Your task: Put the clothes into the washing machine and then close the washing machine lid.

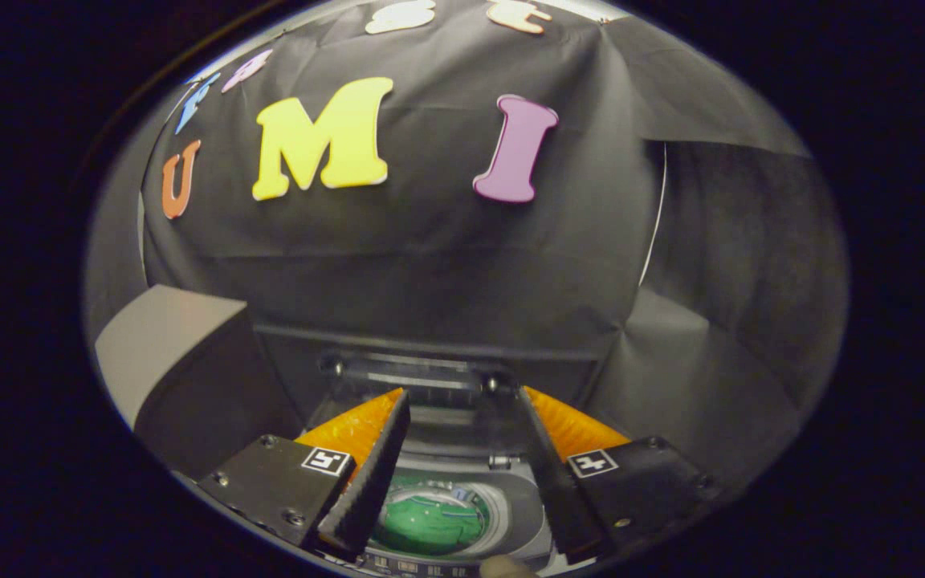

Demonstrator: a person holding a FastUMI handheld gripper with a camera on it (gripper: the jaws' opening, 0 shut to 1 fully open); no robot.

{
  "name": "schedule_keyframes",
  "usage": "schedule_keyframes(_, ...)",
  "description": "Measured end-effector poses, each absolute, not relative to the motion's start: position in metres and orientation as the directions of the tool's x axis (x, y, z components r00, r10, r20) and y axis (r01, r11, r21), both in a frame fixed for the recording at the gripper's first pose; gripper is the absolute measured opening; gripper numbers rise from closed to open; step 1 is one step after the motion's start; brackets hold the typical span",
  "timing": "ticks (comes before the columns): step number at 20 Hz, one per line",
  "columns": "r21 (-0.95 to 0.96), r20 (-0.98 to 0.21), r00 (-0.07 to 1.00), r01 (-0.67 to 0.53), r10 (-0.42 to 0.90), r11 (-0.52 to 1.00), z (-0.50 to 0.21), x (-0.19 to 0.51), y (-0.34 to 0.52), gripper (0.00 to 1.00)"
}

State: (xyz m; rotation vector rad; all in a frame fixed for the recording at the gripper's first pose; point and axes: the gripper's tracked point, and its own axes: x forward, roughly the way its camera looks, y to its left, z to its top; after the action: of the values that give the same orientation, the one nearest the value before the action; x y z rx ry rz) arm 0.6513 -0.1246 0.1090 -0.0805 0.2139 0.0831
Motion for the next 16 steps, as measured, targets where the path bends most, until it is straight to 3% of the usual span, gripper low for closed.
schedule_keyframes(3, -0.033, -0.186, 0.978, -0.105, 0.097, 0.994, 0.138, 0.668, -0.110, 0.99)
schedule_keyframes(7, -0.026, -0.175, 0.978, -0.120, 0.114, 0.992, 0.151, 0.696, -0.087, 1.00)
schedule_keyframes(16, 0.010, -0.293, 0.952, -0.093, 0.092, 0.996, 0.105, 0.761, -0.061, 1.00)
